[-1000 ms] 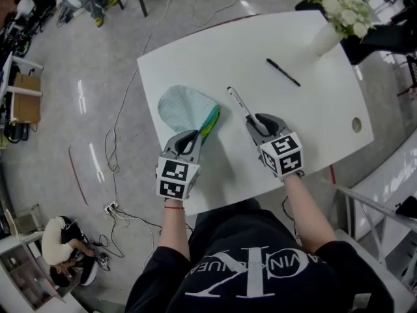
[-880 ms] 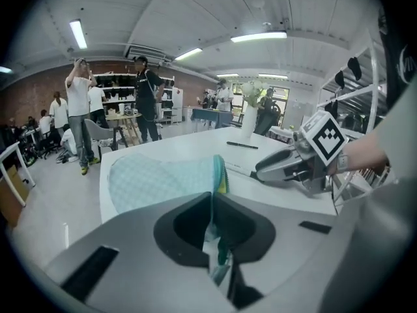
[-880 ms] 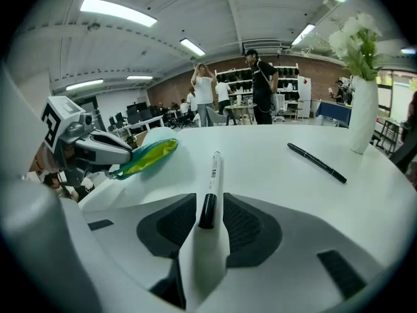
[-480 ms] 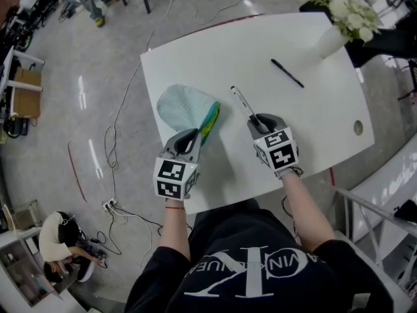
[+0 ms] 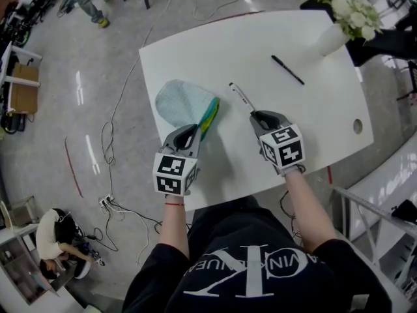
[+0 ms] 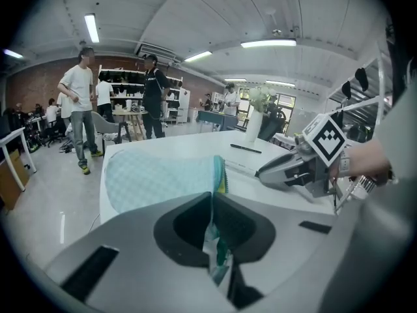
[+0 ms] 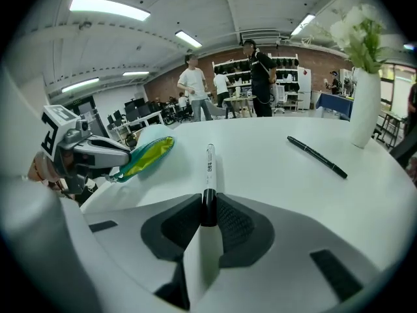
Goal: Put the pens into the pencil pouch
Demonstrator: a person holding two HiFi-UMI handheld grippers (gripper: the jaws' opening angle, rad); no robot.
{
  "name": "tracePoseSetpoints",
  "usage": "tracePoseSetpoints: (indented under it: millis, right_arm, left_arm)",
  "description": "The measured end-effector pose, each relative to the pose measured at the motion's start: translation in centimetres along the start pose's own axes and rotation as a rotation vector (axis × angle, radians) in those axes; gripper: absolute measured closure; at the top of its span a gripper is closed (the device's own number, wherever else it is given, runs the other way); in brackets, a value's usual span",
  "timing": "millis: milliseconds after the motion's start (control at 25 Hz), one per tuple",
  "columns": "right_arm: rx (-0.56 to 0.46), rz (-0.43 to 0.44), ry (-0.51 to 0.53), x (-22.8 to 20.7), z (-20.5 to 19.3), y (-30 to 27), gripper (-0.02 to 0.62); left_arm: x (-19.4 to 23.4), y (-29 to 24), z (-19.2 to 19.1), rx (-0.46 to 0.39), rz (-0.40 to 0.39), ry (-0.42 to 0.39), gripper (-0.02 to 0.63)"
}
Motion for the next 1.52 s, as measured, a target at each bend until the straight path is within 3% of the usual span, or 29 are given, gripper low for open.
tracePoseSetpoints:
  millis: [280,840,1520]
  right_arm:
    - [-0.052,0.081,0.018,1.2,0.3,2.3,0.514]
    - [-0.005,0.236,0.099,4.9,-1.3,3.4,0.514]
    - [0.098,0.308,0.18,6.4,-0.7,1.8,0.512]
  left_arm:
    - [0.2,-0.3,0.3,-0.003,0.011,0.027,0.589]
    - [-0.4,-0.4,0.9,-0.003,0.04,0.044,0.589]
    - [-2.5,-0.4,1.4,0.001,-0.058,-0.059,0.591]
Point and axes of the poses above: the fingertips, and each gripper's own axes: y backward along the fingers, x to its left, z out of its top, the point moved 10 cm from there along y, backward along the fingers, and after that the axes turned 7 degrees about x, right-handed, at the moved point
